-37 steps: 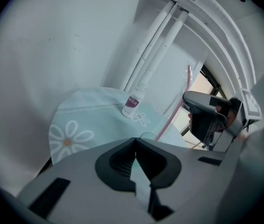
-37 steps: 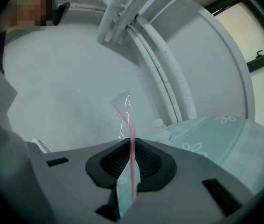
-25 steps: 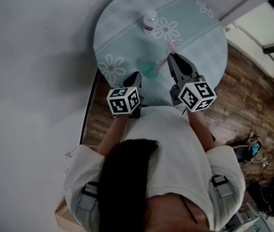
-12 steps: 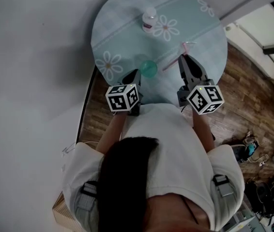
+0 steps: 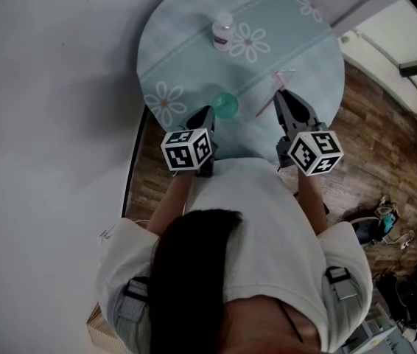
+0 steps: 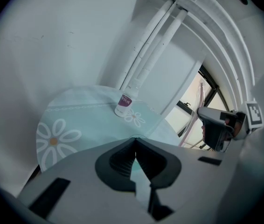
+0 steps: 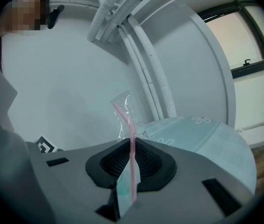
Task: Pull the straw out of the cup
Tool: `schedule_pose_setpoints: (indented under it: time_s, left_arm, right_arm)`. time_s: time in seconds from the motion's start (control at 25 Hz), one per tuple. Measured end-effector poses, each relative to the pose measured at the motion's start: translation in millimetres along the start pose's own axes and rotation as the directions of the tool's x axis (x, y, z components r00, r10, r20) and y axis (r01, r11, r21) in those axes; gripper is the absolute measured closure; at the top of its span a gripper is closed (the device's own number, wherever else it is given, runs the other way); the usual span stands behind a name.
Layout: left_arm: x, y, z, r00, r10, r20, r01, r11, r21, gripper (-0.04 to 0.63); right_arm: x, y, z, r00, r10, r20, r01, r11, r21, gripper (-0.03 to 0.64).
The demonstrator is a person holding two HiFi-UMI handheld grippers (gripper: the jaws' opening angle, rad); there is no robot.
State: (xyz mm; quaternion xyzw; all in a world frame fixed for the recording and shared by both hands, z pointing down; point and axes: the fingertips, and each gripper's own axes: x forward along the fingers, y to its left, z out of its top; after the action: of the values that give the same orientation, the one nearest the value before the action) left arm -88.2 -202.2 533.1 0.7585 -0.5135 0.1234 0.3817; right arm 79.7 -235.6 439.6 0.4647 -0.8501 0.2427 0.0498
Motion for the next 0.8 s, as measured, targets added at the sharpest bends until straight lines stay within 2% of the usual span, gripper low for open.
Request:
schedule_pose_setpoints:
  time_s: [0.2,0.4,0.8]
  left_arm:
    - [0.3,0.8,-1.4,1.0,-0.003,-0.001,0.003,1.0,0.0,0.586]
    - [-0.9,1.5,-0.7,1.0,-0.003,0.0,0.003,1.0,-0.008,0.586]
    - [-4.5,8.4,-4.5,1.0,0.003,-0.001,-0.003,1.0,-0.029,0.586]
  right_arm:
    - [3.6,-8.3,-20.4,0.992,-0.058,-0.115,0.052,0.997,-0.051,0.563]
    - [6.2,-7.3,-39.6,0.976,-0.05,-0.211,0.042,0.998,-0.044,0.563]
    - [11.9,-16.6,-87.4,0.906,-0.07,-0.417,0.059,0.998,-0.038,0.563]
